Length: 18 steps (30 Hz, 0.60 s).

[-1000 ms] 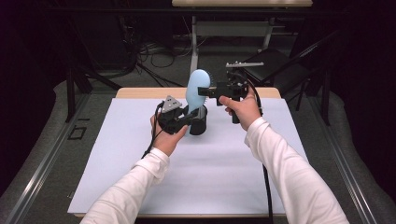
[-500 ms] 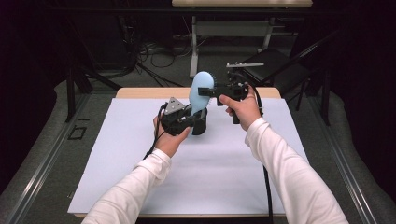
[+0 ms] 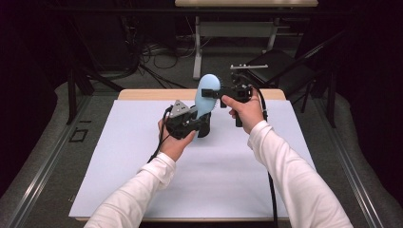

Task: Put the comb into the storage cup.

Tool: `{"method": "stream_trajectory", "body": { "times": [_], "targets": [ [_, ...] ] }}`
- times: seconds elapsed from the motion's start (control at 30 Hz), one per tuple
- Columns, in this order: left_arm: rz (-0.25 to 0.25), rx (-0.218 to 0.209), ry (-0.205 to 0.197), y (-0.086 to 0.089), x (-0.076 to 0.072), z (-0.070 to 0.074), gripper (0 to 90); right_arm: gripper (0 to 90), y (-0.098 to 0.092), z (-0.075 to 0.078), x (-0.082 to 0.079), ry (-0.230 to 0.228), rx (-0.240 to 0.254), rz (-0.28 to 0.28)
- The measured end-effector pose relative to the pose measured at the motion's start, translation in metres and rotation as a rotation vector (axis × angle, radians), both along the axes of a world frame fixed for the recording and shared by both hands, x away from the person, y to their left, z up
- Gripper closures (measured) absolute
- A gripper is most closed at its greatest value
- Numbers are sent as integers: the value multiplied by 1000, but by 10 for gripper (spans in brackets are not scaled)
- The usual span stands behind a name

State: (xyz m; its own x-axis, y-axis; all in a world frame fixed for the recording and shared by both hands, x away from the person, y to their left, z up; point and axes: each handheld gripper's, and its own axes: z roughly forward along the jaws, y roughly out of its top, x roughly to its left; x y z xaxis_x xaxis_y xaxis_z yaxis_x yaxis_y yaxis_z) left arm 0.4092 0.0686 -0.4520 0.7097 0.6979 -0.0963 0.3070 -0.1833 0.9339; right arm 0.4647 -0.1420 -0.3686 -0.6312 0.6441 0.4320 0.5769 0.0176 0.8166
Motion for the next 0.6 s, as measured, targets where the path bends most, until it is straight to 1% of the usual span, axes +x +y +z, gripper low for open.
{"method": "stream_trajectory", "body": {
  "times": [0.07, 0.1, 0.13, 0.4, 0.6],
  "targets": [
    [-3, 1, -2, 0, 0, 0, 700, 280, 0, 0, 0, 2, -2, -6],
    [-4, 1, -2, 0, 0, 0, 700, 311, 0, 0, 0, 3, 0, -5],
    [-5, 0, -2, -1, -1, 0, 700, 315, 0, 0, 1, 6, 5, 1],
    [-9, 1, -6, -2, -2, 0, 700, 322, 3, -2, 1, 1, -2, -1],
    [-12, 4, -10, -3, -2, 0, 700, 324, 5, -3, 2, 4, 2, -4]
  ]
}}
